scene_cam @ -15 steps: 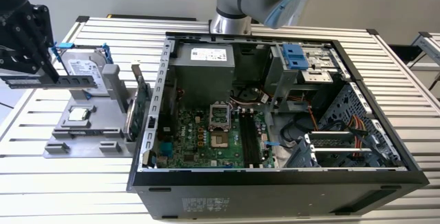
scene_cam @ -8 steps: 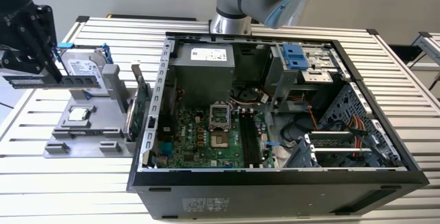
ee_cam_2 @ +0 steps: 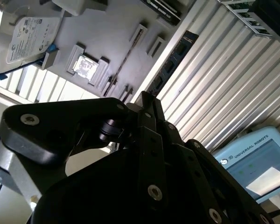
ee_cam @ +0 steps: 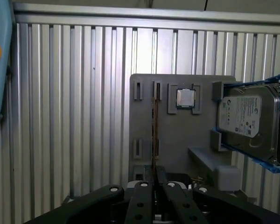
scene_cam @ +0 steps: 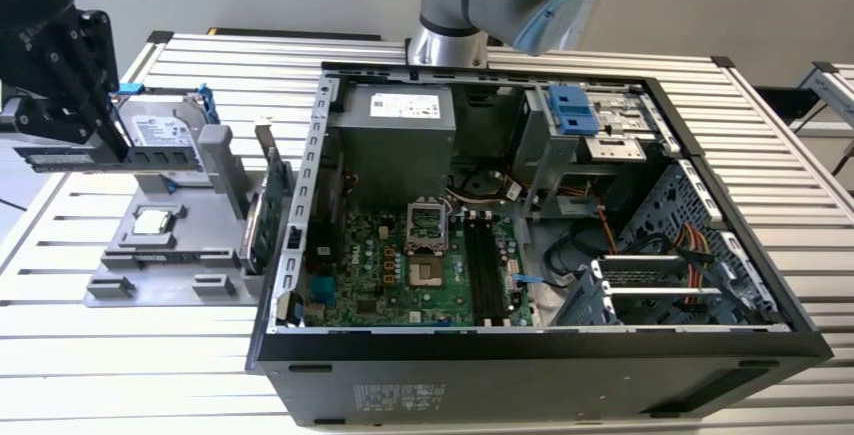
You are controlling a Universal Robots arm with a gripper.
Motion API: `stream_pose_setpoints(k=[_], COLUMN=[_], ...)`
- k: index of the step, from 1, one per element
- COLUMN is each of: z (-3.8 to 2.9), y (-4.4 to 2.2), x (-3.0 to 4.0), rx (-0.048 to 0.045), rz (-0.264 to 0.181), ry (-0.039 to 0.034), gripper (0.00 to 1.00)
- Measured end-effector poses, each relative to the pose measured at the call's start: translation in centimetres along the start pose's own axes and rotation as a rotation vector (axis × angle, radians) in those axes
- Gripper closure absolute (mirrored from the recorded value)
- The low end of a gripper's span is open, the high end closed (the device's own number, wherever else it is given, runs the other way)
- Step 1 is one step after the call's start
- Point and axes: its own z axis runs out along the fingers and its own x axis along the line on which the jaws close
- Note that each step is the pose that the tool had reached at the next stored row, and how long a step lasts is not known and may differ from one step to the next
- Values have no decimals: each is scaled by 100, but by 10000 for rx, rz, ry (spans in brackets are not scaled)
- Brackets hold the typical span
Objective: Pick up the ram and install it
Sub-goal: 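Pick up the ram and move it above insertion slot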
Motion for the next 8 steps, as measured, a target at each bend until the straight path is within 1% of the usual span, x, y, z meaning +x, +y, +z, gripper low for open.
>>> stream_pose_setpoints(k=[1, 2, 8], z=[1, 1, 2], y=[-7, -44, -88], x=[0, 1, 2], rx=[1, 1, 1], rz=[0, 0, 0], ry=[-1, -1, -1], gripper=[100, 100, 100])
